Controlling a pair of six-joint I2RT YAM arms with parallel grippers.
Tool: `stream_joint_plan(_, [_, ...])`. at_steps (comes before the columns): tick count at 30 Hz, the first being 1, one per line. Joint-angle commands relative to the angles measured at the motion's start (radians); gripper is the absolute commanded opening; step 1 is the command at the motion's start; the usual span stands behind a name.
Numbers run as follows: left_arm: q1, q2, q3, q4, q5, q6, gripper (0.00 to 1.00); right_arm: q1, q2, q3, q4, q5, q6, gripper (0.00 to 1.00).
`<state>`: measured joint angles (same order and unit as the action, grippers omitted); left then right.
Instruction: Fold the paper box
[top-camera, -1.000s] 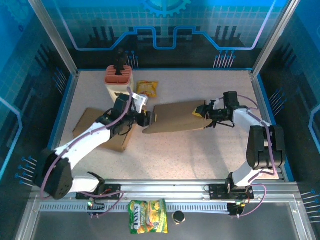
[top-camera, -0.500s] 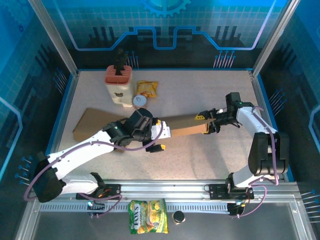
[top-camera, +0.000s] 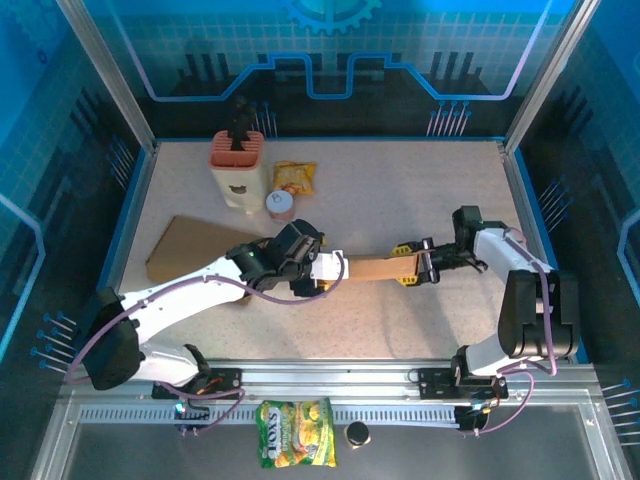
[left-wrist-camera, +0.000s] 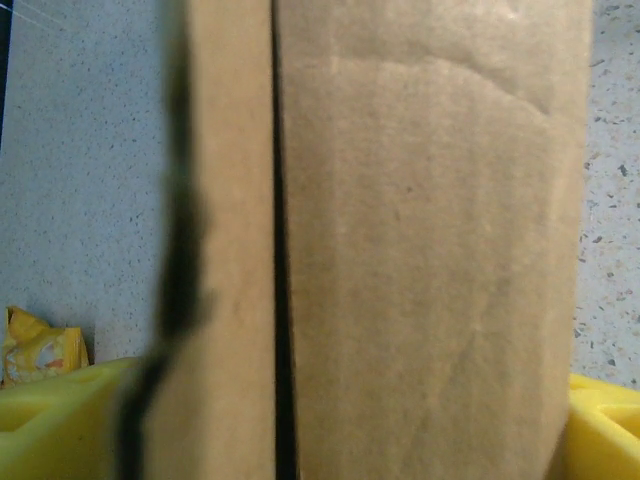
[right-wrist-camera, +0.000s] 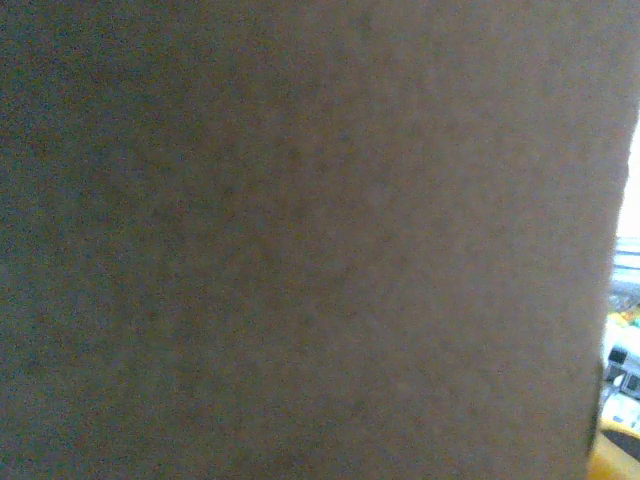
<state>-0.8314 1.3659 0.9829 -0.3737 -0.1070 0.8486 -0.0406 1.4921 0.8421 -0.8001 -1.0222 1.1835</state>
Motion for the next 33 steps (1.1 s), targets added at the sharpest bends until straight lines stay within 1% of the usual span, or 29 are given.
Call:
stream_joint_plan(1, [-0.006,0.024,0.020,0.034,0.006,0.022,0.88,-0.016,0.026,-0.053,0.056,-0.030,0.097,0.53])
stream_joint_plan(4, [-0.005,0.056,0.042,0.027,0.025,0.022,0.87,-0.018,0.071,-0.055,0.084,-0.031,0.106,0.56])
stream_joint_plan(6, [0.002,0.075,0.066,0.017,0.047,0.009,0.84,-0.021,0.101,-0.051,0.104,-0.028,0.113,0.59])
stream_joint_plan(11, [0.027,0.141,0.173,-0.082,0.121,-0.040,0.81,-0.047,0.147,-0.049,0.129,-0.008,0.110,0.67])
stream_joint_plan(14, [0.047,0.179,0.239,-0.146,0.165,-0.069,0.78,-0.085,0.163,-0.040,0.136,0.010,0.098,0.74])
stream_joint_plan(16, [0.056,0.200,0.274,-0.176,0.171,-0.081,0.78,-0.124,0.161,-0.013,0.118,0.030,0.070,0.82])
stream_joint_plan(18, [0.065,0.216,0.296,-0.195,0.180,-0.096,0.75,-0.163,0.154,0.018,0.094,0.047,0.050,0.88])
stream_joint_plan(19, [0.070,0.225,0.303,-0.202,0.188,-0.103,0.74,-0.180,0.148,0.030,0.097,0.048,0.052,0.90])
stream_joint_plan(22, [0.078,0.257,0.327,-0.223,0.202,-0.125,0.70,-0.217,0.126,0.078,0.089,0.056,0.070,0.91])
stream_joint_plan(24, [0.080,0.273,0.345,-0.232,0.203,-0.144,0.69,-0.243,0.088,0.133,0.030,0.103,0.049,0.92])
stream_joint_plan(27, [0.091,0.298,0.382,-0.247,0.205,-0.174,0.63,-0.281,0.004,0.211,-0.033,0.192,0.029,0.92])
stream_joint_plan(30, [0.107,0.322,0.424,-0.274,0.218,-0.213,0.60,-0.304,-0.094,0.305,-0.103,0.320,-0.016,0.91])
stream_joint_plan(32, [0.122,0.338,0.450,-0.294,0.239,-0.238,0.59,-0.278,-0.146,0.400,-0.180,0.451,-0.087,0.89])
stream_joint_plan(33, [0.129,0.346,0.462,-0.306,0.251,-0.253,0.59,-0.237,-0.181,0.438,-0.210,0.534,-0.120,0.89])
